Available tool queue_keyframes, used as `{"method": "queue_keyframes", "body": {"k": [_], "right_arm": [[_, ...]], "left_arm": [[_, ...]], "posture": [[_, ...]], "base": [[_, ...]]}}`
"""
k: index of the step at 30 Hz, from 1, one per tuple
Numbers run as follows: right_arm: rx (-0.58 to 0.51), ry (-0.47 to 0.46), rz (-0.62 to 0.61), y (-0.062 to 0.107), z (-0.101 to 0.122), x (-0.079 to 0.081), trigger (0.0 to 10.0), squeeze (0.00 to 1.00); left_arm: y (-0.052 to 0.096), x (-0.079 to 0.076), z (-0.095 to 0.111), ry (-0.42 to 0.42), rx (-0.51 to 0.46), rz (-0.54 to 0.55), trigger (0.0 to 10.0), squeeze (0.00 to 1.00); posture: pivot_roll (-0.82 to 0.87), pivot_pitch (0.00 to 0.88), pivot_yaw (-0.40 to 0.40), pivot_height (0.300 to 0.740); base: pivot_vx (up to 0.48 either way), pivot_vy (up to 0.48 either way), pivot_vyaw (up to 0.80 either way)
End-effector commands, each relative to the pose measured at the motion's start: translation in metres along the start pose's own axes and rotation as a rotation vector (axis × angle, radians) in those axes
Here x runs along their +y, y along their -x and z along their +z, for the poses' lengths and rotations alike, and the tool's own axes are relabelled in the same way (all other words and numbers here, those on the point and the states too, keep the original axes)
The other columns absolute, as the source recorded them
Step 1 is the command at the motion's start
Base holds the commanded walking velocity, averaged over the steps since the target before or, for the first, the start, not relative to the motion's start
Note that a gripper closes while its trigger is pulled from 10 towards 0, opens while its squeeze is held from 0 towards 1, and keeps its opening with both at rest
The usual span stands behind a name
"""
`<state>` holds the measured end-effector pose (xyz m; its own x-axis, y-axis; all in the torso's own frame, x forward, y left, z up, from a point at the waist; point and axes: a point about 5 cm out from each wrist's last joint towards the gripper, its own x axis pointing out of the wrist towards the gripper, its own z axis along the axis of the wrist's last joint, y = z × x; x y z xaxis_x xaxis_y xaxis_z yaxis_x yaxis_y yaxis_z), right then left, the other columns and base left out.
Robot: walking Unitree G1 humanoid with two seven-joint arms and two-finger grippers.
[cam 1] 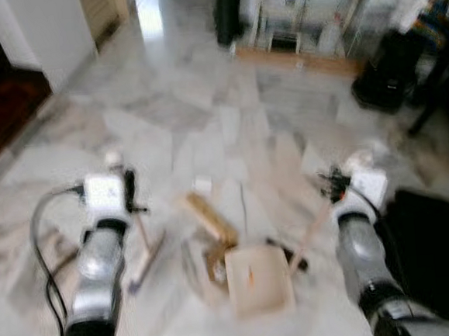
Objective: Sweep floor
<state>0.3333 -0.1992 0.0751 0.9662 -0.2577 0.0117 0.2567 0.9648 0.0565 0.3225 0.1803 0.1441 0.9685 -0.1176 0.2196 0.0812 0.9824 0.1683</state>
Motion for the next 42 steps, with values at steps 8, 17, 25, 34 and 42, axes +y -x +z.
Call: {"method": "queue_keyframes", "body": {"k": [8, 17, 25, 34, 42], "right_arm": [[-0.05, -0.022, -0.01, 0.005, 0.001, 0.01, 10.0, 0.0], [-0.047, -0.036, -0.046, 0.01, -0.003, 0.01, 10.0, 0.0], [-0.055, 0.006, -0.015, 0.005, 0.002, 0.009, 10.0, 0.0], [-0.128, 0.043, 0.013, -0.006, 0.023, 0.015, 10.0, 0.0], [-0.171, 0.022, 0.003, 0.002, 0.032, 0.018, 10.0, 0.0]], "left_arm": [[-0.017, 0.002, 0.008, -0.044, -0.014, -0.065, 10.0, 0.0], [-0.025, 0.003, 0.01, -0.05, -0.021, -0.087, 10.0, 0.0], [-0.019, 0.001, 0.005, -0.032, -0.024, -0.065, 10.0, 0.0], [-0.024, 0.001, 0.002, -0.01, -0.026, -0.049, 10.0, 0.0], [-0.035, -0.022, 0.005, 0.016, -0.057, -0.069, 10.0, 0.0]], "posture": [[0.11, 0.038, 0.019, 0.74], [0.1, 0.028, 0.027, 0.74], [0.1, 0.029, -0.005, 0.74], [0.0, 0.0, -0.028, 0.74], [-0.06, 0.0, -0.158, 0.74]], "base": [[0.0, 0.0, 0.0], [0.0, 0.0, 0.0], [0.0, 0.0, 0.0], [0.0, 0.0, 0.0], [0.0, 0.0, 0.0]]}}
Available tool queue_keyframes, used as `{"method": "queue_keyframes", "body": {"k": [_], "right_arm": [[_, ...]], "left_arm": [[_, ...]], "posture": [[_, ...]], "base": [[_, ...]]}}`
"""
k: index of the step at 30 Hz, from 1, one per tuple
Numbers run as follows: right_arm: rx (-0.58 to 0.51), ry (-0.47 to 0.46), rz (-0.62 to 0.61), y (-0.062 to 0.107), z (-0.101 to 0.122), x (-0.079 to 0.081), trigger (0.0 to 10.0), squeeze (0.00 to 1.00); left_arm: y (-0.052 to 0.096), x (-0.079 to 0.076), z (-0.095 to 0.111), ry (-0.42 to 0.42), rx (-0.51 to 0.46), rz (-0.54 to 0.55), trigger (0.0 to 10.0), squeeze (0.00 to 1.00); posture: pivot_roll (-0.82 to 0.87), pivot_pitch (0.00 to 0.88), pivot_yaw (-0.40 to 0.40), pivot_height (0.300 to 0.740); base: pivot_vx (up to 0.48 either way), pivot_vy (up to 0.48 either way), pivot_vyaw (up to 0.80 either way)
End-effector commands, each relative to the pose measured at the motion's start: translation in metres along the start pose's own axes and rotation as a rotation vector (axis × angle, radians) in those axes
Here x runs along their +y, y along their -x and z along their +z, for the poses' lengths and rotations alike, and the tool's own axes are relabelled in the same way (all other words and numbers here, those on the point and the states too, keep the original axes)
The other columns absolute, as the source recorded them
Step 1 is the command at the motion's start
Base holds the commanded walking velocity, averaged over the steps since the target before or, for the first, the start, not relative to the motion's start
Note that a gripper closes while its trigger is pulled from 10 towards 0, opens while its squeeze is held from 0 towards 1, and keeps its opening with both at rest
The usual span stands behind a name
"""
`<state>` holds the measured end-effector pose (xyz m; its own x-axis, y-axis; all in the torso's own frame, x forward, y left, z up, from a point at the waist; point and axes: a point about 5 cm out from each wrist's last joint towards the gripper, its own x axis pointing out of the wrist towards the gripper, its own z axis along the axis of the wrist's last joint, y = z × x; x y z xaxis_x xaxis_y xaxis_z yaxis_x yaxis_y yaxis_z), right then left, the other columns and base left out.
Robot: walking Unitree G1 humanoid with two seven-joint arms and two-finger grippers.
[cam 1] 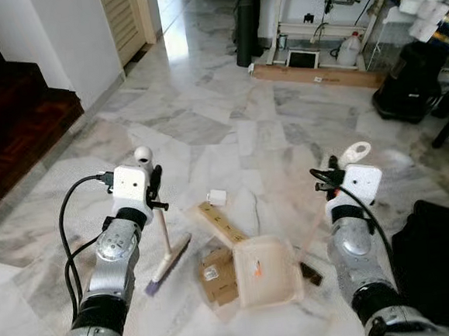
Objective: Sweep floor
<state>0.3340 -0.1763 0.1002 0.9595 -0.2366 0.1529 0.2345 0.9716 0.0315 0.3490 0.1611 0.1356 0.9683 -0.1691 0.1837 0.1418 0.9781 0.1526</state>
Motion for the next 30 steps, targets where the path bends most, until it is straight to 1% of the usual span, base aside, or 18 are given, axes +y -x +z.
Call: {"method": "queue_keyframes", "body": {"k": [1, 2, 3, 5, 6, 7, 8, 9, 10, 11, 12, 14, 17, 18, 24, 25, 27, 30], "right_arm": [[-0.02, -0.006, -0.019, -0.003, 0.005, -0.005, 10.0, 0.0], [0.009, 0.024, 0.009, -0.001, -0.003, -0.002, 10.0, 0.0], [0.016, 0.03, 0.01, 0.0, -0.005, -0.002, 10.0, 0.0], [0.018, 0.033, 0.009, 0.001, -0.006, -0.002, 10.0, 0.0], [0.004, 0.048, 0.02, -0.001, -0.004, -0.003, 10.0, 0.0], [0.004, 0.048, 0.02, -0.001, -0.004, -0.003, 10.0, 0.0], [0.003, 0.039, 0.013, -0.002, -0.005, -0.006, 10.0, 0.0], [0.013, 0.018, -0.001, -0.001, -0.007, -0.009, 10.0, 0.0], [0.013, 0.018, -0.001, -0.001, -0.007, -0.009, 10.0, 0.0], [0.035, 0.008, -0.009, 0.0, -0.01, -0.01, 10.0, 0.0], [0.074, 0.024, 0.018, 0.003, -0.017, -0.007, 10.0, 0.0], [0.083, 0.039, 0.037, 0.003, -0.019, -0.006, 10.0, 0.0], [0.068, 0.057, 0.07, -0.001, -0.015, -0.002, 10.0, 0.0], [0.057, 0.055, 0.066, -0.005, -0.012, -0.003, 10.0, 0.0], [0.034, 0.047, 0.028, -0.011, -0.006, -0.008, 10.0, 0.0], [0.025, 0.065, 0.014, -0.011, -0.005, -0.011, 10.0, 0.0], [0.022, 0.069, 0.008, -0.011, -0.005, -0.012, 10.0, 0.0], [0.022, 0.054, -0.03, -0.01, -0.005, -0.016, 10.0, 0.0]], "left_arm": [[-0.011, -0.006, 0.019, -0.002, -0.091, -0.015, 10.0, 0.0], [-0.011, -0.011, 0.018, 0.005, -0.088, -0.03, 10.0, 0.0], [-0.01, -0.014, 0.016, 0.005, -0.084, -0.035, 10.0, 0.0], [-0.009, -0.015, 0.015, 0.005, -0.082, -0.038, 10.0, 0.0], [-0.007, -0.016, 0.013, 0.004, -0.078, -0.037, 10.0, 0.0], [-0.007, -0.016, 0.013, 0.004, -0.078, -0.037, 10.0, 0.0], [-0.005, -0.014, 0.01, 0.006, -0.07, -0.025, 10.0, 0.0], [-0.003, -0.011, 0.008, 0.011, -0.062, -0.014, 10.0, 0.0], [-0.003, -0.011, 0.008, 0.011, -0.062, -0.014, 10.0, 0.0], [-0.003, -0.009, 0.006, 0.007, -0.052, -0.006, 10.0, 0.0], [-0.002, -0.003, 0.003, 0.003, -0.043, 0.015, 10.0, 0.0], [-0.003, -0.001, 0.003, -0.003, -0.044, 0.021, 10.0, 0.0], [-0.004, 0.012, 0.007, -0.024, -0.052, 0.056, 10.0, 0.0], [-0.006, 0.018, 0.009, -0.033, -0.058, 0.078, 10.0, 0.0], [-0.008, 0.025, 0.013, -0.049, -0.076, 0.116, 10.0, 0.0], [-0.008, 0.028, 0.016, -0.05, -0.091, 0.137, 10.0, 0.0], [-0.008, 0.029, 0.017, -0.049, -0.1, 0.145, 10.0, 0.0], [-0.008, 0.032, 0.022, -0.046, -0.134, 0.169, 10.0, 0.0]], "posture": [[-0.06, 0.0, -0.153, 0.74], [-0.06, 0.0, -0.118, 0.74], [-0.06, 0.0, -0.117, 0.74], [-0.06, 0.0, -0.111, 0.74], [-0.04, 0.0, -0.086, 0.74], [-0.04, 0.0, -0.086, 0.74], [-0.04, 0.0, -0.053, 0.74], [-0.04, 0.0, -0.053, 0.74], [-0.04, 0.0, -0.053, 0.74], [-0.02, 0.0, -0.038, 0.74], [-0.01, 0.0, -0.037, 0.74], [0.01, 0.0, -0.037, 0.74], [0.01, 0.0, -0.037, 0.74], [0.01, 0.0, -0.039, 0.74], [0.02, 0.0, -0.044, 0.74], [0.03, 0.0, -0.046, 0.74], [0.04, 0.0, -0.046, 0.74], [0.04, 0.0, -0.048, 0.74]], "base": [[0.0, 0.0, 0.0], [0.0, 0.0, 0.0], [0.0, 0.0, 0.0], [0.0, 0.0, 0.0], [0.0, 0.0, 0.0], [0.0, 0.0, 0.0], [0.0, 0.0, 0.0], [0.0, 0.0, 0.0], [0.0, 0.0, 0.0], [0.0, 0.0, 0.0], [0.0, 0.0, 0.0], [0.0, 0.0, 0.0], [0.0, 0.0, 0.0], [0.0, 0.0, 0.0], [0.0, 0.0, 0.0], [0.0, 0.0, 0.0], [0.0, 0.0, 0.0], [0.0, 0.0, 0.0]]}}
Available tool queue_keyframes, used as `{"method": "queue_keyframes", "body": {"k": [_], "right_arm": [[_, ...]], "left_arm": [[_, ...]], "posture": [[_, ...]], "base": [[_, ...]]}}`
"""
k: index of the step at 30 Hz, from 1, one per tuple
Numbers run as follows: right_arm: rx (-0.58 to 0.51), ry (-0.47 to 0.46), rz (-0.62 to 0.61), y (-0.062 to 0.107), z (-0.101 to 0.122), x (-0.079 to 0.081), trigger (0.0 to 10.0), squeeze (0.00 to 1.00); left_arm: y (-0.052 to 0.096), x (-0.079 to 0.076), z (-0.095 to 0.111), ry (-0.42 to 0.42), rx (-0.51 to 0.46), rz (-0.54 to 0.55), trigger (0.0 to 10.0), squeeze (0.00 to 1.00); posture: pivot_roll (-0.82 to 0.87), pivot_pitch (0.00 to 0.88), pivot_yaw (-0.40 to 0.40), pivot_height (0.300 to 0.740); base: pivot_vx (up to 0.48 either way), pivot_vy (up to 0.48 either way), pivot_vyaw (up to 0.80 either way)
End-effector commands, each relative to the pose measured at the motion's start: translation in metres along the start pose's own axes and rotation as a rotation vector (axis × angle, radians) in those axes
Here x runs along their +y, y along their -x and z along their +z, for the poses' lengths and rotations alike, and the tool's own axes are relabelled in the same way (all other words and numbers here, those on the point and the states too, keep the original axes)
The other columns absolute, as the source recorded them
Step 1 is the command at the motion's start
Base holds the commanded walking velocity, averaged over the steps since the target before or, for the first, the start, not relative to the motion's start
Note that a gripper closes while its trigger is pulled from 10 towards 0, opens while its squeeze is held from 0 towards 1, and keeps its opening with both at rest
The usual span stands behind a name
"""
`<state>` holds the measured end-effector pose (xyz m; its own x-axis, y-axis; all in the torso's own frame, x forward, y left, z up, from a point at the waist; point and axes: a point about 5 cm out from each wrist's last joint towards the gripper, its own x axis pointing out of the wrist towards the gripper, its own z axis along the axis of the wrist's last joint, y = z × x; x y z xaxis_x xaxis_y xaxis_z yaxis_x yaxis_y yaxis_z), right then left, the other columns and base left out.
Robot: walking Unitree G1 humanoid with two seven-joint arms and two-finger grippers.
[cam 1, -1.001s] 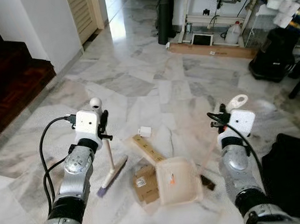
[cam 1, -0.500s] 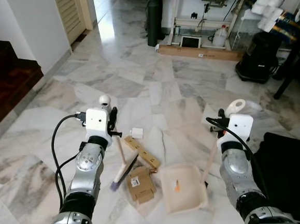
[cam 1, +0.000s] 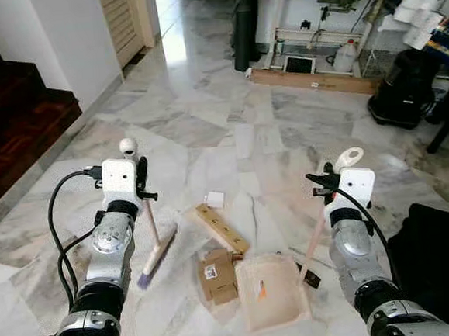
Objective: Sweep floor
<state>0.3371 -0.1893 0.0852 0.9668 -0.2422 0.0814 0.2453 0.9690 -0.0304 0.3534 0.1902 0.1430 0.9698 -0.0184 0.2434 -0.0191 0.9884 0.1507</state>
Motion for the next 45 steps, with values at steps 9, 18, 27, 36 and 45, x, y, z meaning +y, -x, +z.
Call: {"method": "queue_keyframes", "body": {"k": [9, 18, 27, 36, 45], "right_arm": [[-0.061, 0.008, -0.054, -0.001, 0.008, -0.006, 10.0, 0.0], [-0.068, 0.038, -0.1, 0.013, -0.001, -0.014, 10.0, 0.0], [-0.036, 0.053, -0.13, 0.029, -0.014, -0.02, 10.0, 0.0], [-0.02, 0.062, -0.148, 0.027, -0.013, -0.022, 10.0, 0.0], [-0.005, 0.068, -0.163, 0.025, -0.013, -0.023, 10.0, 0.0]], "left_arm": [[-0.012, -0.01, 0.014, 0.037, -0.064, -0.086, 10.0, 0.0], [-0.021, -0.028, 0.018, 0.074, -0.058, -0.177, 10.0, 0.0], [-0.021, -0.052, 0.017, 0.123, -0.025, -0.358, 10.0, 0.0], [-0.012, -0.058, 0.009, 0.137, 0.041, -0.501, 10.0, 0.0], [-0.002, -0.054, 0.011, 0.163, 0.069, -0.55, 10.0, 0.0]], "posture": [[0.02, 0.017, -0.053, 0.74], [-0.03, 0.062, -0.042, 0.74], [-0.04, 0.081, -0.034, 0.74], [-0.02, 0.087, -0.032, 0.74], [0.0, 0.093, -0.03, 0.74]], "base": [[0.0, 0.0, 0.0], [0.0, 0.0, 0.0], [0.0, 0.0, 0.0], [0.0, 0.0, 0.0], [0.0, 0.0, 0.0]]}}
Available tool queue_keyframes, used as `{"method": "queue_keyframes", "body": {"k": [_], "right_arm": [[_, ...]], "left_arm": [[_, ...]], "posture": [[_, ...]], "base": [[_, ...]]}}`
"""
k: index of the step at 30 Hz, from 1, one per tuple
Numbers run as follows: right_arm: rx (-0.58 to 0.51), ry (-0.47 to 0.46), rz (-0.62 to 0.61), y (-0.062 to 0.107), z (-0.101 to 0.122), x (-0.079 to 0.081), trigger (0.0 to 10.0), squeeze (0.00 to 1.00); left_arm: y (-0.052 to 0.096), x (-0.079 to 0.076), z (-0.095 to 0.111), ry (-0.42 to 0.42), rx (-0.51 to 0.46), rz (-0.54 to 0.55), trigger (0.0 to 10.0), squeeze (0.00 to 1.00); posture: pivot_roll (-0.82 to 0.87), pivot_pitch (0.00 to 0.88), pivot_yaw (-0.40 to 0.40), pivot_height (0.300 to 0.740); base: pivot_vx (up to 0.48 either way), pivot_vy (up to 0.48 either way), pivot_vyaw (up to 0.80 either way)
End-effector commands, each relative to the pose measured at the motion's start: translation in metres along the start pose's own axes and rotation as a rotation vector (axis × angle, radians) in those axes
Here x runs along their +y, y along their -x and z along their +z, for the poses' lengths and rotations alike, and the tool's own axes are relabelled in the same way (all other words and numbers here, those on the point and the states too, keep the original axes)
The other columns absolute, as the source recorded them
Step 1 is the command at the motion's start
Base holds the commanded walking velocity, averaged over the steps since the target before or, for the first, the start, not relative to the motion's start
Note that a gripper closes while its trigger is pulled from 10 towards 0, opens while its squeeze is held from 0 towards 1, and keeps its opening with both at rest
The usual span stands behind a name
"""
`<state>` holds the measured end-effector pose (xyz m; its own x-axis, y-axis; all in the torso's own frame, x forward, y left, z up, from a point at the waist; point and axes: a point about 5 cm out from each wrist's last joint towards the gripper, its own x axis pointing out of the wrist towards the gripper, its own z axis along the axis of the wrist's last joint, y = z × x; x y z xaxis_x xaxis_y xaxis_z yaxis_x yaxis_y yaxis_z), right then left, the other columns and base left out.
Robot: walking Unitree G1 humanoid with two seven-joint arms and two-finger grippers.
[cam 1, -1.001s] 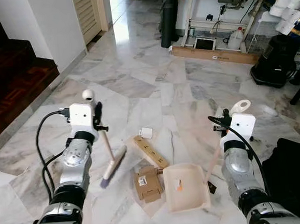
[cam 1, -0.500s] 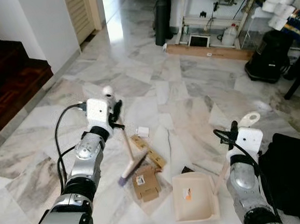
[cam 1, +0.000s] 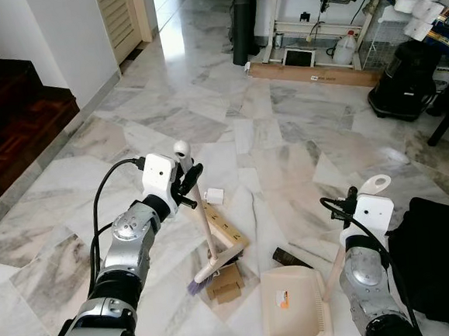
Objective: Sweep floor
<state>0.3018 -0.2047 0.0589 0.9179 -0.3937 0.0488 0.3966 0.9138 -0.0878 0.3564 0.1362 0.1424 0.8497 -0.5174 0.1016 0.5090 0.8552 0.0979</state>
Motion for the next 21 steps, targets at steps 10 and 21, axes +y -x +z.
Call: {"method": "queue_keyframes", "body": {"k": [10, 21], "right_arm": [[-0.039, 0.0, -0.007, -0.008, 0.012, 0.001, 10.0, 0.0], [-0.025, 0.005, -0.003, -0.009, 0.01, 0.002, 10.0, 0.0]], "left_arm": [[0.007, -0.01, 0.008, 0.118, -0.012, 0.006, 10.0, 0.0], [0.005, -0.025, 0.018, 0.144, -0.013, -0.041, 10.0, 0.0]], "posture": [[0.02, 0.104, -0.031, 0.74], [0.03, 0.109, -0.032, 0.74]], "base": [[0.0, 0.0, 0.0], [0.0, 0.0, 0.0]]}}
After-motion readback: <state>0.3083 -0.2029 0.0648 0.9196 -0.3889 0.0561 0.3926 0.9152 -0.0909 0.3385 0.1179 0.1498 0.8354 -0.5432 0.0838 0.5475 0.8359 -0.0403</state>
